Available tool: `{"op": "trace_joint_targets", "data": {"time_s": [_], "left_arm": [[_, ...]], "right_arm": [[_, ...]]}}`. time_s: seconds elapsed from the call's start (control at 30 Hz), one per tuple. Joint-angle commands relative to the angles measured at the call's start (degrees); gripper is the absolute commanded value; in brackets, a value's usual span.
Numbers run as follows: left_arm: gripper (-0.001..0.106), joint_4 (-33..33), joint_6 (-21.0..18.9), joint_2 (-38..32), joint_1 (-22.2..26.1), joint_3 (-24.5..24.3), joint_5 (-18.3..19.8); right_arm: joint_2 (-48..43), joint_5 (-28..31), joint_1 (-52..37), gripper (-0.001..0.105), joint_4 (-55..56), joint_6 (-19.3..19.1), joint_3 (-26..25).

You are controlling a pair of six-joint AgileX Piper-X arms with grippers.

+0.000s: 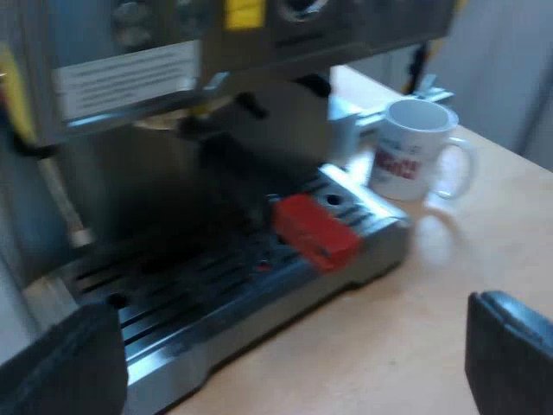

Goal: Place mug into machine

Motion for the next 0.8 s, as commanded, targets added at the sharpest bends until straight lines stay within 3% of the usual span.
{"op": "trace_joint_targets", "data": {"time_s": [0.03,0.13,0.37,0.53,0.8], "left_arm": [[0.081,-2.3,0.4,2.2,-3.3,0.0,3.7],[0.081,-4.0,0.4,4.2,-6.2,1.1,4.0],[0.081,-14.4,0.5,6.4,-9.5,7.0,5.3],[0.081,-21.6,1.1,6.4,-9.6,13.1,6.1],[0.081,-24.5,1.5,6.5,-9.6,17.8,6.1]], "right_arm": [[2.5,-0.7,1.7,0.070,0.2,-3.1,-0.9],[5.2,-0.7,3.9,0.070,-0.2,-5.7,-0.9],[8.0,-0.2,5.9,0.070,-8.5,-5.9,1.1],[8.1,-0.2,5.9,0.070,-18.5,-5.2,6.8],[8.5,-0.2,5.9,0.070,-36.0,-4.8,16.8]]}}
